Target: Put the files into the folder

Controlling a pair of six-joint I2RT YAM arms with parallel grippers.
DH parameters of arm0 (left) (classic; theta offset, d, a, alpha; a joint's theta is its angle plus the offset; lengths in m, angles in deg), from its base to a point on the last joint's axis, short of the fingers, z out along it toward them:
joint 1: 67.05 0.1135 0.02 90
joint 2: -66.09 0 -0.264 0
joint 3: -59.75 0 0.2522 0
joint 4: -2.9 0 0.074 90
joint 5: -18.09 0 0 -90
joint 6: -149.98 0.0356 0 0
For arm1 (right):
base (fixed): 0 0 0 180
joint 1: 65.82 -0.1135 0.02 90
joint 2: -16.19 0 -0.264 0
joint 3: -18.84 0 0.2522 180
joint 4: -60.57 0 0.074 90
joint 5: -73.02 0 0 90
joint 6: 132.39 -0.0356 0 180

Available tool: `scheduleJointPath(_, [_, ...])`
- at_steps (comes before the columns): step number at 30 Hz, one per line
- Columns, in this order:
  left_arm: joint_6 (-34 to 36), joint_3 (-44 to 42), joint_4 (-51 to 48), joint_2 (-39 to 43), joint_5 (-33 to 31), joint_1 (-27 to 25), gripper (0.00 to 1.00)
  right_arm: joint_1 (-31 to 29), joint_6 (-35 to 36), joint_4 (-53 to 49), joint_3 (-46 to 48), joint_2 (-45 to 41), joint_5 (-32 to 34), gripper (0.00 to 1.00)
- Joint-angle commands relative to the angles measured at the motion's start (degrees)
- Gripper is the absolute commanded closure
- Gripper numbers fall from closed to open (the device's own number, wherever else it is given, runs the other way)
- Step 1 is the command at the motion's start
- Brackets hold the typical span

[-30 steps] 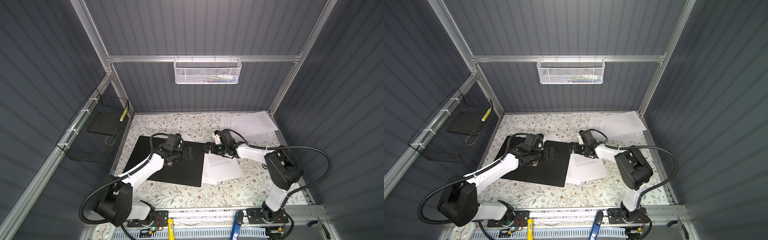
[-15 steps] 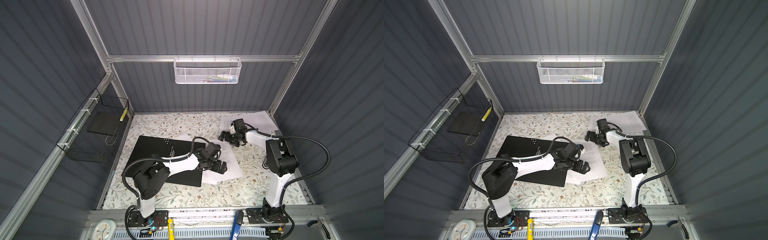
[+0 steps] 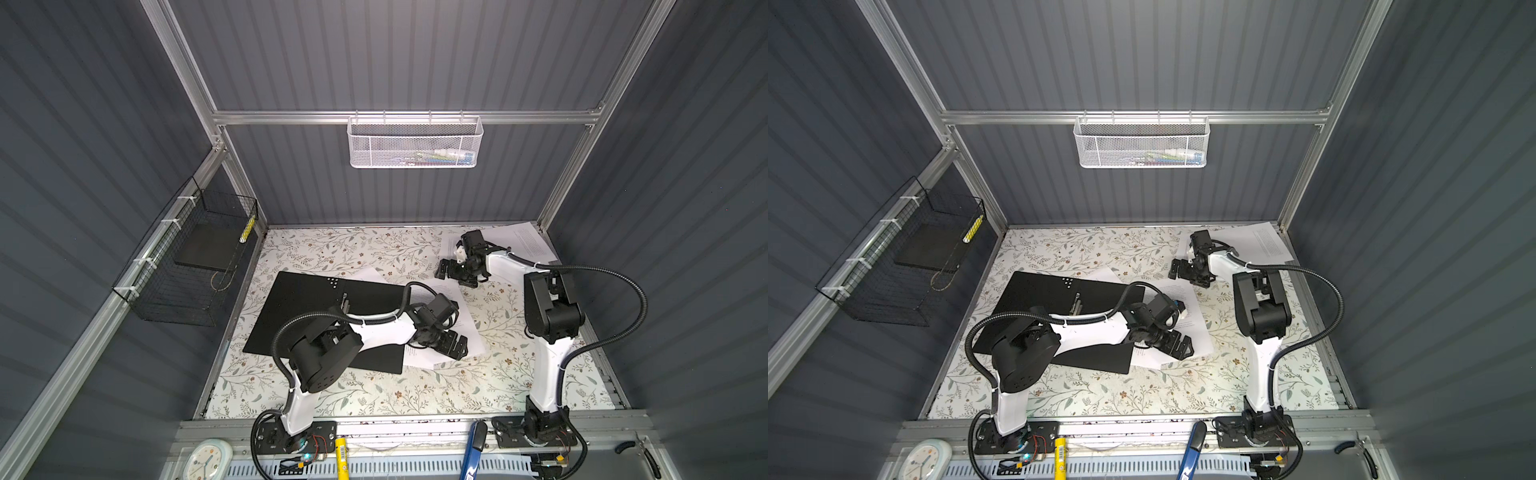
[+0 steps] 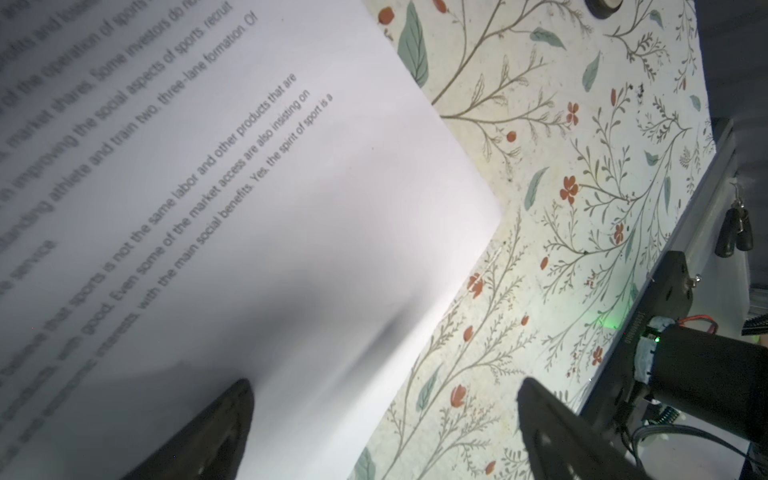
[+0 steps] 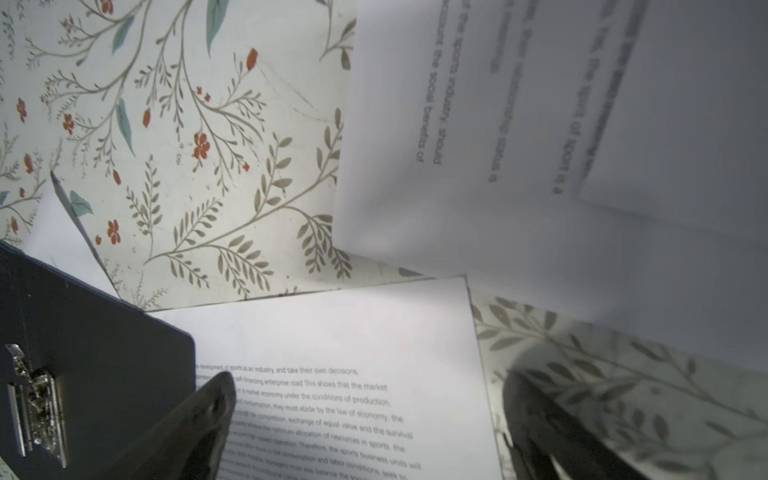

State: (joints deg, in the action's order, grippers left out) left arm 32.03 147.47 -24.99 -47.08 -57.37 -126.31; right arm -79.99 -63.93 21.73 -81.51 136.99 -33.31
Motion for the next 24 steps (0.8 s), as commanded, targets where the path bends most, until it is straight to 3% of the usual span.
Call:
scheduleJointPath(1, [1.6,-2.8,-5.5,0.2,-0.9,0.4,0.00,0.1,1.9,-4.7,-1.9,1.8,-1.2,0.01])
scheduleJointPath(11, [1.7,-9.6,-5.5,3.5,-1.3,2.4,0.00,0.0,3.5,-7.7,-6.3,4.4,-1.4,0.01])
scheduleJointPath(24, [2.5,-11.0,-4.7,5.1,-1.1,3.8,0.00,-4.0,6.1,-13.3,-8.6,7.6,-1.7,0.01])
